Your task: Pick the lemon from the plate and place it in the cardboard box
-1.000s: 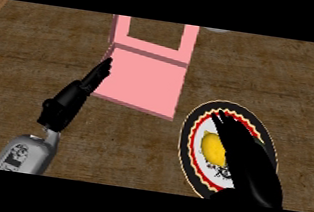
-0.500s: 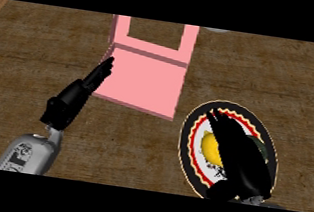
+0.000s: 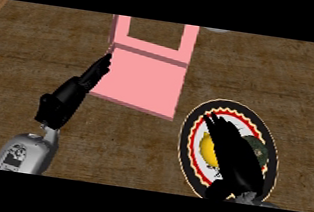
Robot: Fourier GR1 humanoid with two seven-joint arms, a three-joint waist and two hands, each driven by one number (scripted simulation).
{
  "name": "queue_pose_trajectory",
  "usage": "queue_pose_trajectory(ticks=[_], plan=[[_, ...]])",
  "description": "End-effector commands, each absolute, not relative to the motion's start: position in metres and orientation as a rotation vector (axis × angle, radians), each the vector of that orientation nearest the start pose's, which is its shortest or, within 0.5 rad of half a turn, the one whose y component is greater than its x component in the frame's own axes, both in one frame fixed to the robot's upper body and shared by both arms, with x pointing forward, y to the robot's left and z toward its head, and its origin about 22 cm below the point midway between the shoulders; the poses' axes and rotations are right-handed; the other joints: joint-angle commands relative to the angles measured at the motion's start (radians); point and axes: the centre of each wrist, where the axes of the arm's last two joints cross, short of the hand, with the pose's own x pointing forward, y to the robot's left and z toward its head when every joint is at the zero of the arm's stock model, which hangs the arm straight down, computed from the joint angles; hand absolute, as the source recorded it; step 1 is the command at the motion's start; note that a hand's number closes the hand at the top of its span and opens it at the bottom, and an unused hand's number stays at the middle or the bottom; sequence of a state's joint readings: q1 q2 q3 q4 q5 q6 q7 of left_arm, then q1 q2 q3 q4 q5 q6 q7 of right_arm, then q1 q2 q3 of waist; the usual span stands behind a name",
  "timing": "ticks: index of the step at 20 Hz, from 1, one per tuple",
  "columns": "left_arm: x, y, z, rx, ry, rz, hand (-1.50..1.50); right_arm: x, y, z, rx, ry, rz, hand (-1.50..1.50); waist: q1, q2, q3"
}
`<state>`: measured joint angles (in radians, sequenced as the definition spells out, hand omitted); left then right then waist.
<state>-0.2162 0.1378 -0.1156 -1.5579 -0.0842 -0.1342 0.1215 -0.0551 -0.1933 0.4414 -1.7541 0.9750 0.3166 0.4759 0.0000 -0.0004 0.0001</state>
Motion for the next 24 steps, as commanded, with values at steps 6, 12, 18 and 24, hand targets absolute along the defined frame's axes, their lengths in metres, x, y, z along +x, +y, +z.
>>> queue_pose_trajectory(ticks=[6,12,18,24], plan=[[0.297,0.2,0.033,-0.034,-1.592,-0.454,0.0,0.227,-0.151,0.016,-0.781,-1.108,1.271,-1.5,-0.003,0.001,0.0],[0.275,0.201,0.051,-0.028,-1.613,-0.436,0.0,0.244,-0.164,0.017,-0.765,-1.089,1.252,1.5,0.002,0.0,0.0],[0.272,0.194,0.036,-0.055,-1.594,-0.44,0.0,0.236,-0.162,0.009,-0.799,-1.118,1.336,1.5,0.001,-0.001,0.0],[0.286,0.208,0.054,-0.041,-1.606,-0.433,0.0,0.243,-0.122,0.019,-0.909,-1.204,1.274,1.5,0.002,0.0,0.0]])
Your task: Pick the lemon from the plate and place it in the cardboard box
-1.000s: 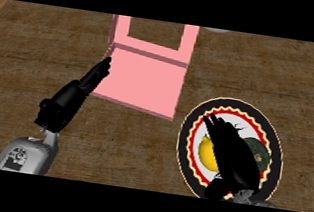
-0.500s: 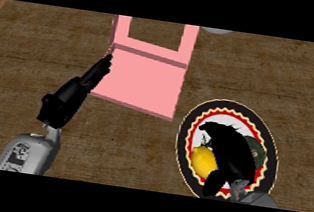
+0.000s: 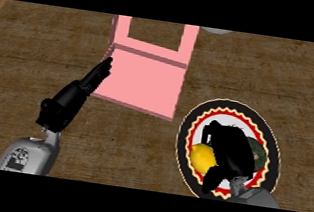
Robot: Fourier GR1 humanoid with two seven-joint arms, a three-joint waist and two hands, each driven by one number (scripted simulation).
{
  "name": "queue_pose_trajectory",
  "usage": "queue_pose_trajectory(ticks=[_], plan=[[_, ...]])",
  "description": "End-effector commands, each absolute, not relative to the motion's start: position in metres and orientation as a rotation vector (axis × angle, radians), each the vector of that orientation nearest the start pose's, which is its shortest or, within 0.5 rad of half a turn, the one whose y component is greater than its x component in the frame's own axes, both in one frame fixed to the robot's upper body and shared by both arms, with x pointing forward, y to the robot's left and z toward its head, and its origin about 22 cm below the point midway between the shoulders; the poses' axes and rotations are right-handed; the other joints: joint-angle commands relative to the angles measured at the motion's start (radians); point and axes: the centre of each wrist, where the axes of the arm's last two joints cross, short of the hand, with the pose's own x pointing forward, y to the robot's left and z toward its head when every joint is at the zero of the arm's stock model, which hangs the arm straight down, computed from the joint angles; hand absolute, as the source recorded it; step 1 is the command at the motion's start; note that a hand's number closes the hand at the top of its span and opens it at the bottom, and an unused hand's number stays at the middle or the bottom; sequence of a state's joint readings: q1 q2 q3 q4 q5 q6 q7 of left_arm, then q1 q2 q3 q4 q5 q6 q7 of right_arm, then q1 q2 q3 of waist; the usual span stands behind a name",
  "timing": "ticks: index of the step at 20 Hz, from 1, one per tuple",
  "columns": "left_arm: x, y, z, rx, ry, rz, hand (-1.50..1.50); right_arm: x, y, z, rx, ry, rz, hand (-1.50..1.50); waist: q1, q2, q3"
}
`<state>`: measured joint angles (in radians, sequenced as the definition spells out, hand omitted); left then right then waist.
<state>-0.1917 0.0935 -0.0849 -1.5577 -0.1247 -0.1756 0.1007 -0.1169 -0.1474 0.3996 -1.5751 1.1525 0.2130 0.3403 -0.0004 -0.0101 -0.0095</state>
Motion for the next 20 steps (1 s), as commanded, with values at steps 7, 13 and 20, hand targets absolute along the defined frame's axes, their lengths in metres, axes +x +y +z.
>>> queue_pose_trajectory(ticks=[7,13,20], plan=[[0.29,0.193,0.05,-0.079,-1.609,-0.509,0.0,0.207,-0.018,0.051,-1.01,-1.261,1.23,1.5,0.073,0.014,0.009],[0.288,0.179,0.047,-0.094,-1.608,-0.514,0.0,0.194,0.019,0.083,-1.186,-1.355,1.15,1.5,0.074,0.009,0.008],[0.286,0.185,0.037,-0.087,-1.596,-0.504,0.0,0.171,0.031,0.138,-1.124,-1.525,1.091,1.5,0.065,0.002,0.006]])
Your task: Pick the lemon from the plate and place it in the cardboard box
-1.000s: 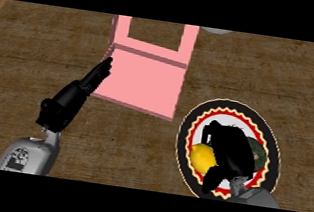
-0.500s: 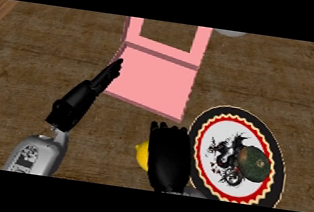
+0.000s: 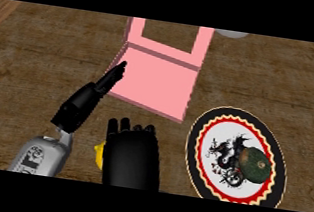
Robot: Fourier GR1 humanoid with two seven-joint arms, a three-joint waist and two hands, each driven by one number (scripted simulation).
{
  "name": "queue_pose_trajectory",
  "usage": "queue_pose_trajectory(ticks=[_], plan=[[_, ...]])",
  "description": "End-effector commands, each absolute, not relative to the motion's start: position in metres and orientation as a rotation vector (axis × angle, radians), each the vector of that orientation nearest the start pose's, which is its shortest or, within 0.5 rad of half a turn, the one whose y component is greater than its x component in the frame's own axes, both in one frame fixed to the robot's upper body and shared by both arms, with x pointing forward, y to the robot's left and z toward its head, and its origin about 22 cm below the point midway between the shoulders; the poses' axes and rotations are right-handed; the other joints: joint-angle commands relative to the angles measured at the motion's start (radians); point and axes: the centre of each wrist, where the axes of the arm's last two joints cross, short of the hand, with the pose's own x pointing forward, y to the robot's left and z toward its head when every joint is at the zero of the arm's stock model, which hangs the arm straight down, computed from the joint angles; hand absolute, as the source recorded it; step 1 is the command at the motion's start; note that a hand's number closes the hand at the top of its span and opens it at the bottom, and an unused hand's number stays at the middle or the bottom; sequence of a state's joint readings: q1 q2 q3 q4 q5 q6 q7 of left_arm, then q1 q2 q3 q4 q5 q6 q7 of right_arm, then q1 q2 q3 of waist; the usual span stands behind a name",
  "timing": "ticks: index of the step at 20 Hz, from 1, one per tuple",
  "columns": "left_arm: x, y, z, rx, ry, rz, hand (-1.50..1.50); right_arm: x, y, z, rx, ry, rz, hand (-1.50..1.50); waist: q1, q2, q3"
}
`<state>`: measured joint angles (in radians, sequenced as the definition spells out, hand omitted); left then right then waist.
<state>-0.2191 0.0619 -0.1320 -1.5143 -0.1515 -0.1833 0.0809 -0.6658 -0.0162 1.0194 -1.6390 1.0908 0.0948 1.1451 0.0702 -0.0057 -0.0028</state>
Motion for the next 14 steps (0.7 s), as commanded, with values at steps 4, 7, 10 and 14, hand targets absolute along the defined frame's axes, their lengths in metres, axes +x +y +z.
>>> queue_pose_trajectory(ticks=[4,7,10,14], plan=[[0.294,0.184,0.037,-0.086,-1.573,-0.494,0.0,0.169,0.032,0.171,-1.085,-1.655,0.953,1.5,-0.016,-0.009,-0.001],[0.289,0.199,0.037,-0.071,-1.58,-0.502,0.0,0.172,0.034,0.181,-1.118,-1.66,0.881,1.5,-0.015,-0.013,-0.001],[0.294,0.187,0.045,-0.08,-1.591,-0.499,0.0,0.181,0.032,0.197,-1.099,-1.665,0.787,1.5,-0.026,-0.013,-0.001],[0.285,0.193,0.035,-0.081,-1.581,-0.478,0.0,0.194,0.036,0.21,-1.153,-1.627,0.765,1.5,-0.022,-0.015,-0.002]])
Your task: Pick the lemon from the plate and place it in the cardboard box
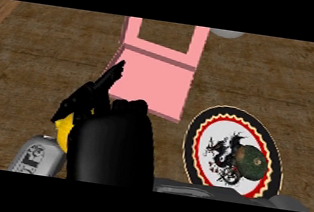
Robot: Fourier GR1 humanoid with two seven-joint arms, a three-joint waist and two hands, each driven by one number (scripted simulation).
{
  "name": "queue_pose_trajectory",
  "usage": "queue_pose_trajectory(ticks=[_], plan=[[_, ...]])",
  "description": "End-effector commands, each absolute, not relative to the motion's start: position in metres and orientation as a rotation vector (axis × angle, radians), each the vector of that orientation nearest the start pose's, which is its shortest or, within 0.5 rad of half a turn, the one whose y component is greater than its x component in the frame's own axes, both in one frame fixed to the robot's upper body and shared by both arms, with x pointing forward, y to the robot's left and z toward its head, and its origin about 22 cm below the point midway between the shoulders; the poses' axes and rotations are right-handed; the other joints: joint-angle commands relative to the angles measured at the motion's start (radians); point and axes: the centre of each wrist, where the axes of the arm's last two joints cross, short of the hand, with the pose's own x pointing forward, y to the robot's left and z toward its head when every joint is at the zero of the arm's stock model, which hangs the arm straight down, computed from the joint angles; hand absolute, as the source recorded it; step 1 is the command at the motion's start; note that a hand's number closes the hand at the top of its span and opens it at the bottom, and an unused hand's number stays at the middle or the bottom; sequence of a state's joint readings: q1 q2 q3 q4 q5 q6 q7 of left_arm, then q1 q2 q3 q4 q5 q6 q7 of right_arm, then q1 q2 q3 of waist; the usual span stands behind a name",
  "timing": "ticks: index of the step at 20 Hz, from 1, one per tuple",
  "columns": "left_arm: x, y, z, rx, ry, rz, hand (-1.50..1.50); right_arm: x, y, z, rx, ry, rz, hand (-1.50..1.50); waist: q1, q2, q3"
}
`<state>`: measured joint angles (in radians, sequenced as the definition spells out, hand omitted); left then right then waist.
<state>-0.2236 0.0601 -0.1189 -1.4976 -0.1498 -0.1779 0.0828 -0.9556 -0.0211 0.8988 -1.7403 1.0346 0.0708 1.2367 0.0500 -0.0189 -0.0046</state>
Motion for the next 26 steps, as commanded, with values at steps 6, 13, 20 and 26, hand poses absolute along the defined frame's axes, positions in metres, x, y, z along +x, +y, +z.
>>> queue_pose_trajectory(ticks=[6,13,20,26], plan=[[0.283,0.194,0.032,-0.08,-1.569,-0.49,0.0,0.216,0.044,0.242,-1.202,-1.618,0.695,1.5,-0.001,0.002,0.0],[0.293,0.192,0.042,-0.057,-1.598,-0.505,0.0,0.245,0.061,0.265,-1.177,-1.597,0.642,1.5,0.009,0.016,0.001],[0.29,0.194,0.047,-0.066,-1.598,-0.496,0.0,0.288,0.062,0.278,-1.212,-1.531,0.606,1.5,-0.002,0.019,0.002],[0.295,0.192,0.042,-0.076,-1.61,-0.484,0.0,0.311,0.072,0.277,-1.277,-1.473,0.669,1.5,-0.006,0.023,0.002]])
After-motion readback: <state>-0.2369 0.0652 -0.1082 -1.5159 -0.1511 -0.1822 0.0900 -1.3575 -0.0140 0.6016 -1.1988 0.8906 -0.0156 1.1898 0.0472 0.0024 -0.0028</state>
